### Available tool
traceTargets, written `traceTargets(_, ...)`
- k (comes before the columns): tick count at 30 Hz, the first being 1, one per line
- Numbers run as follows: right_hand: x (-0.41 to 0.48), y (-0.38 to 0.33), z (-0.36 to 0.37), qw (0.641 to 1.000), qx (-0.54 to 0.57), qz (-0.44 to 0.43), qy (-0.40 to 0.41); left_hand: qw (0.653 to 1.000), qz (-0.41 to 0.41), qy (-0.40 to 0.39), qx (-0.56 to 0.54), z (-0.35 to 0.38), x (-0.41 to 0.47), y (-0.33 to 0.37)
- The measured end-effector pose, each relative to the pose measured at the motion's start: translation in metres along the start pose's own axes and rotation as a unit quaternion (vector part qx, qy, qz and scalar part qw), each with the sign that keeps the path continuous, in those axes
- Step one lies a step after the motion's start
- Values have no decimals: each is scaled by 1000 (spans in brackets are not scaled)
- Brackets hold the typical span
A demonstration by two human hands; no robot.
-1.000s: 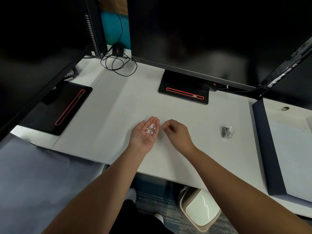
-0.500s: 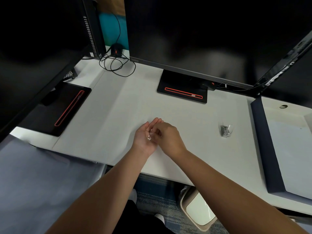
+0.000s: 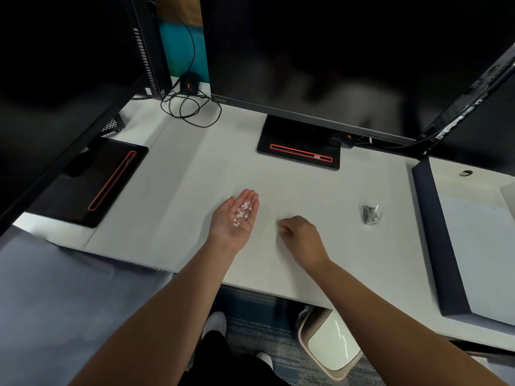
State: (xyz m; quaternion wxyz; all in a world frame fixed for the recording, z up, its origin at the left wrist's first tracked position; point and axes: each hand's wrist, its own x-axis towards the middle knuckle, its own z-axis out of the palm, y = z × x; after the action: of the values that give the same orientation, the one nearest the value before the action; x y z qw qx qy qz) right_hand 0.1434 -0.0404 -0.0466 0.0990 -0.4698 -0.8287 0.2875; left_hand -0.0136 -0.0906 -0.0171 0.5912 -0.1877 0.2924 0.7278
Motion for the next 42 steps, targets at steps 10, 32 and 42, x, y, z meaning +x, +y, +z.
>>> traceTargets(10, 0, -4, 2, 1000, 2, -20, 6, 1000, 0, -3, 0, -2, -1, 1)
traceTargets(32, 2, -28, 20, 987, -82, -116, 77, 1000, -10, -1, 17, -6, -1, 0)
traceTargets(42, -5, -74, 20, 986, 31, -140, 81, 997, -27, 3, 77, -10, -3, -7)
